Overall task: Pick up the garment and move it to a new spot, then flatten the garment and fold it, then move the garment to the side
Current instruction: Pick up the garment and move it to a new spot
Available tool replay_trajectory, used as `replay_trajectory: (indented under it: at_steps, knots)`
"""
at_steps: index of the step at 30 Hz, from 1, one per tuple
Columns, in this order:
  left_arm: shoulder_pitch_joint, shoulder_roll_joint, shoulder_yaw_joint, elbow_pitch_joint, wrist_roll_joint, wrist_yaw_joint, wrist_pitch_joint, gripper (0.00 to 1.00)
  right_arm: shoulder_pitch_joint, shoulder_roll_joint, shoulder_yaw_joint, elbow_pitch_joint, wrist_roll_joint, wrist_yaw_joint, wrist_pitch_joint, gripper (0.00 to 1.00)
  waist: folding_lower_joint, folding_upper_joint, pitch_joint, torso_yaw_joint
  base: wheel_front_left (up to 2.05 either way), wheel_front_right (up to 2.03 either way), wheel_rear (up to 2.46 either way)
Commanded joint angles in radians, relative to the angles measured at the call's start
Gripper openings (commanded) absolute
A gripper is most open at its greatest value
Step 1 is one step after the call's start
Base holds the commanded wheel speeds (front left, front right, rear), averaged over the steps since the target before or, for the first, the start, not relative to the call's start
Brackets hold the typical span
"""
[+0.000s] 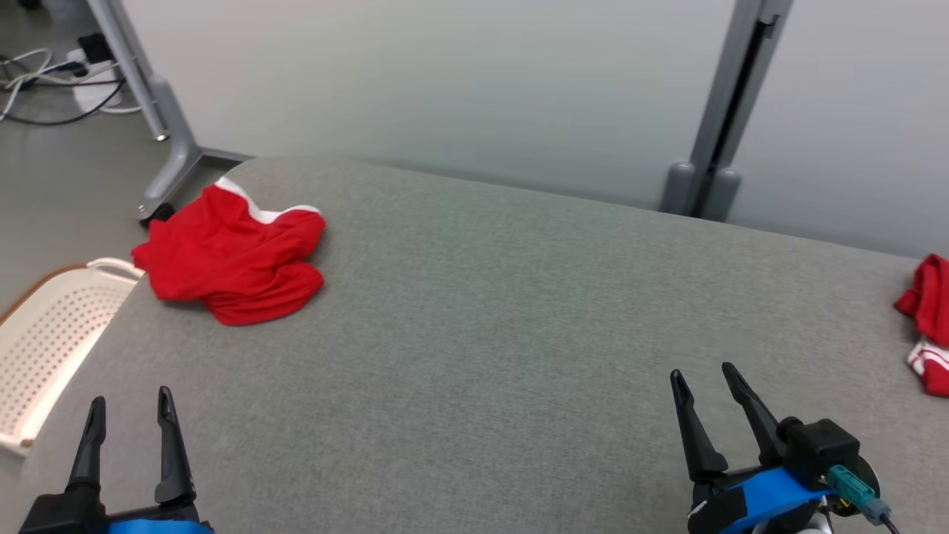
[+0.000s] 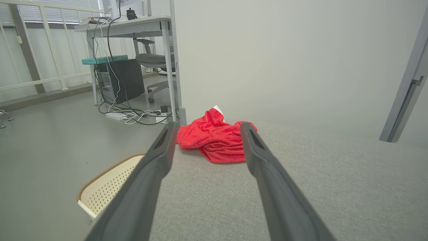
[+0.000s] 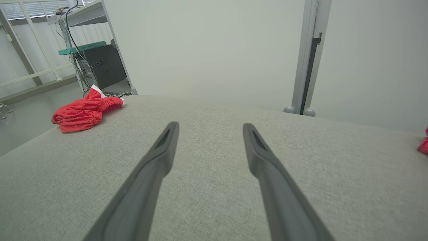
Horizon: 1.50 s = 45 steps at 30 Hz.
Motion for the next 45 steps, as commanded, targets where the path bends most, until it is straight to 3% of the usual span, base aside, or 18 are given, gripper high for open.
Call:
replay_trajectory:
  at_steps: [1, 10, 19, 26, 32, 45]
  knots:
    - [-0.004, 0.000, 0.007, -0.009, -0.005, 0.007, -0.002, 1.00, -0.016, 0.003, 0.003, 0.000, -0.002, 0.000, -0.003, 1.00, 0.0000, 0.0000, 0.020, 0.032, 0.00, 0.00, 0.00]
    - [0.001, -0.008, 0.017, -0.019, -0.002, 0.007, -0.002, 1.00, -0.024, 0.006, 0.004, -0.003, -0.013, 0.000, -0.003, 1.00, 0.0000, 0.0000, 0.039, 0.124, 0.00, 0.00, 0.00]
    - [-0.003, -0.012, 0.031, -0.014, -0.002, 0.005, -0.002, 1.00, -0.028, 0.007, 0.011, 0.003, -0.018, 0.000, -0.003, 1.00, 0.0000, 0.0000, 0.043, 0.133, 0.00, 0.00, 0.00]
    - [-0.102, 0.005, 0.039, 0.028, -0.019, 0.001, -0.002, 1.00, -0.052, -0.013, 0.005, -0.009, -0.024, 0.000, -0.003, 1.00, 0.0000, 0.0000, 0.079, 0.091, 0.00, 0.00, 0.00]
    - [-0.280, 0.044, 0.068, 0.100, -0.056, -0.003, -0.002, 1.00, -0.089, -0.035, -0.010, -0.055, -0.045, 0.000, -0.003, 1.00, 0.0000, 0.0000, 0.146, 0.024, 0.00, 0.00, 0.00]
    - [-0.698, 0.228, 0.109, 0.332, -0.087, -0.009, -0.002, 1.00, -0.145, -0.119, -0.083, -0.209, -0.101, 0.000, 0.014, 1.00, 0.0000, 0.0000, 0.389, -0.163, 0.00, 0.00, 0.00]
